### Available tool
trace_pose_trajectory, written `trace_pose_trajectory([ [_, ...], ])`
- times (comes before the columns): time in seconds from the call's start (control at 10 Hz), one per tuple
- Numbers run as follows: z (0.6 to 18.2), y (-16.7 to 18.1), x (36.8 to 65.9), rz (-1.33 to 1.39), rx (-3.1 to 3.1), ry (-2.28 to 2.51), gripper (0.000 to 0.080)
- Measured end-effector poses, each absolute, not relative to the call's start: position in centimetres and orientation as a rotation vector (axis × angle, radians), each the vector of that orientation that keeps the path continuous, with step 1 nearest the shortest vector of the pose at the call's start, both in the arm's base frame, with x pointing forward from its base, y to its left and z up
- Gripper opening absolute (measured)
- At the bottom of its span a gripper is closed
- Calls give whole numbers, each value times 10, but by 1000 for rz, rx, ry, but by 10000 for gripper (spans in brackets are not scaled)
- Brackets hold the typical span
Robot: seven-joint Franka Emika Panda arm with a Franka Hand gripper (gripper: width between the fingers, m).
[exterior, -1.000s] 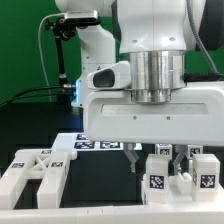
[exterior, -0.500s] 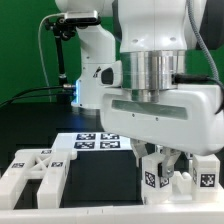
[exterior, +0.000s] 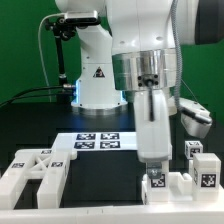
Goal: Assemble chair
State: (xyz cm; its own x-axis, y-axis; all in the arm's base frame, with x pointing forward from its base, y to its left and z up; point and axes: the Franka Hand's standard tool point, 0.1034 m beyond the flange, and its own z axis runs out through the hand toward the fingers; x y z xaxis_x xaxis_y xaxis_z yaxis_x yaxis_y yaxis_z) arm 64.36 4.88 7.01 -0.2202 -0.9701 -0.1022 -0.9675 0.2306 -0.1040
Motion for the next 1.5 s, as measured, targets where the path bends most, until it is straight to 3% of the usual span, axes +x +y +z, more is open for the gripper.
trace_pose_trajectory([
  [0.4, 70, 51, 644, -30, -1866, 2346, 285],
  [0.5, 70, 56, 643, -52, -2048, 2206, 475],
  [0.6, 70, 59, 643, -70, -2269, 1983, 475],
  [0.7, 69, 59, 643, -80, -2426, 1792, 607],
  [0.8, 68, 59, 642, -86, -2500, 1691, 641],
  [1.1, 68, 58, 642, -110, -2676, 1419, 648],
  [1.5, 67, 53, 642, -138, -3008, 648, 649],
])
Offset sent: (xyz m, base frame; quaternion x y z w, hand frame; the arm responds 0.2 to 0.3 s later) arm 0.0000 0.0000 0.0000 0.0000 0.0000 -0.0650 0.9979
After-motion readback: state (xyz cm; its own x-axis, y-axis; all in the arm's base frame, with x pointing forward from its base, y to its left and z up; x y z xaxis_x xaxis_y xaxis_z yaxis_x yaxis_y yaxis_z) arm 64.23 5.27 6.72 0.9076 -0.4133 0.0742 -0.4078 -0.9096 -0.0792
